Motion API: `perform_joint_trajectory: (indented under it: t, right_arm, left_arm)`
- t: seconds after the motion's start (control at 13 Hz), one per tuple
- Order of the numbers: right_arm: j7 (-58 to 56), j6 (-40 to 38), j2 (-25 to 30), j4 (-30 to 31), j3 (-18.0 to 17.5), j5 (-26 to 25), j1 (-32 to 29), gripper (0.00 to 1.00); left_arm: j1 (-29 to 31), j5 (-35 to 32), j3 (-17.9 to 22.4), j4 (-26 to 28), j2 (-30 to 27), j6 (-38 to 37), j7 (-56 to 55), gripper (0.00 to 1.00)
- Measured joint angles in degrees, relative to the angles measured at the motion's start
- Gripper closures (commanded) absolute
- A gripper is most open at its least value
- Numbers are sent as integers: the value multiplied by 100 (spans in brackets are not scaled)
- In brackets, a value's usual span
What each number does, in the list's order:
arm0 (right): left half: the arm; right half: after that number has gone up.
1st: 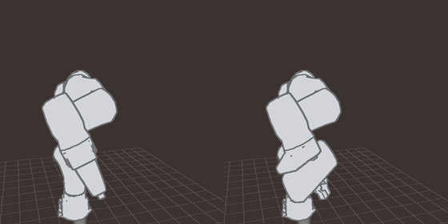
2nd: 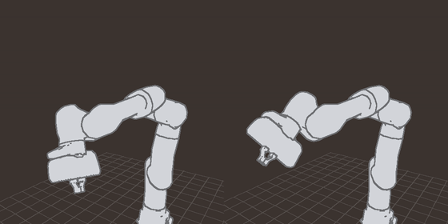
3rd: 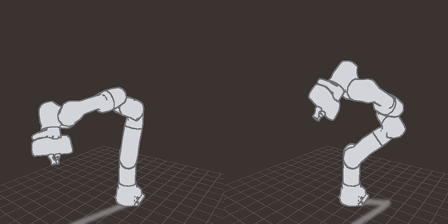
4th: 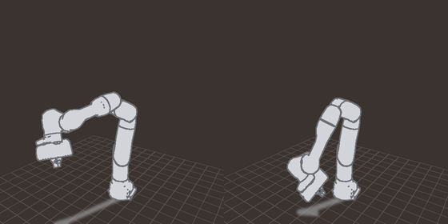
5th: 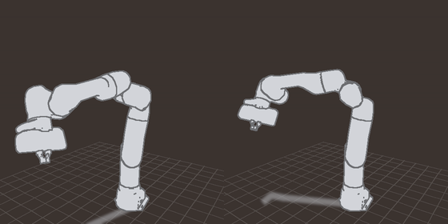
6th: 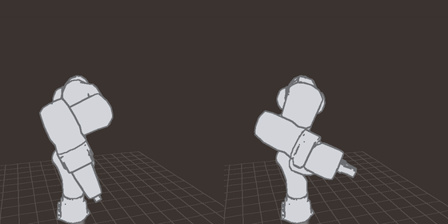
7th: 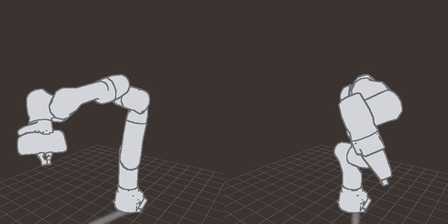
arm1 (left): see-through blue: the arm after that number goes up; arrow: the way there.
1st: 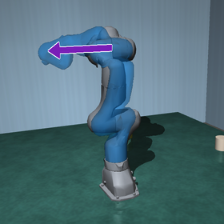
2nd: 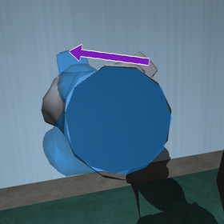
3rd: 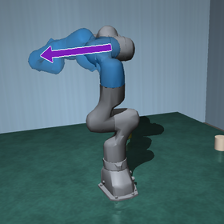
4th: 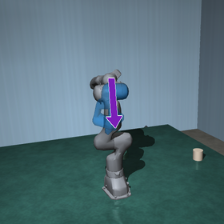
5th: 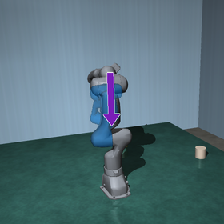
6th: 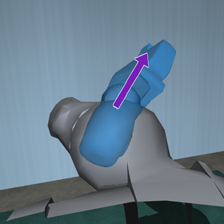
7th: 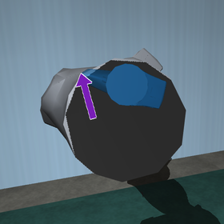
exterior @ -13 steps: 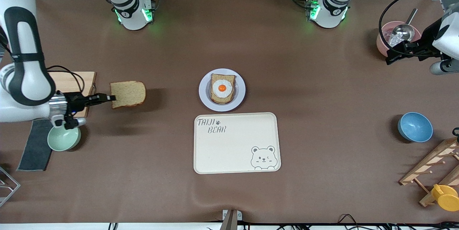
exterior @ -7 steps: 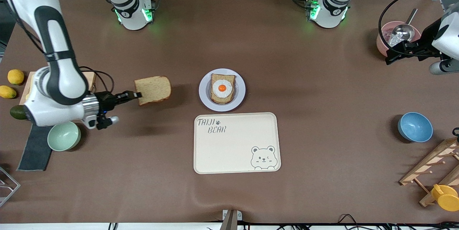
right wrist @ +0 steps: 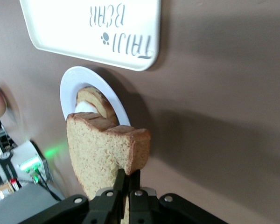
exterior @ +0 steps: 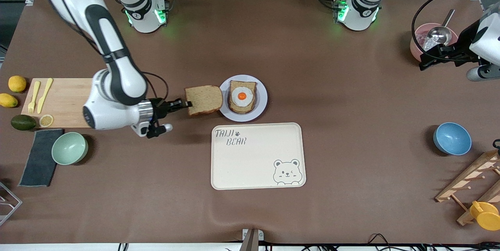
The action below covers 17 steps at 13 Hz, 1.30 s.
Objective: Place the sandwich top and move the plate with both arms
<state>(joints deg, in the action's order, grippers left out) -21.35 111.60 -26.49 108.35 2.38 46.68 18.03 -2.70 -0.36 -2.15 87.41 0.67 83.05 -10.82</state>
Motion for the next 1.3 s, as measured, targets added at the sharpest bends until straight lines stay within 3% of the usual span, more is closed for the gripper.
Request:
perform_joint_trajectory:
  t: [0.31,0.61,1.3]
  right_arm:
    - [235,751,-10,285,1,679,740,100]
    - [259,1086,-29,523,4,1083,981,100]
    - [260,1411,-124,728,5,1485,1259,100]
  left_arm:
    - [1,0,-1,-19,0,0,0,0]
    - [5,0,1,-23,0,0,0,0]
    - [14,0,6,-27,0,3,0,0]
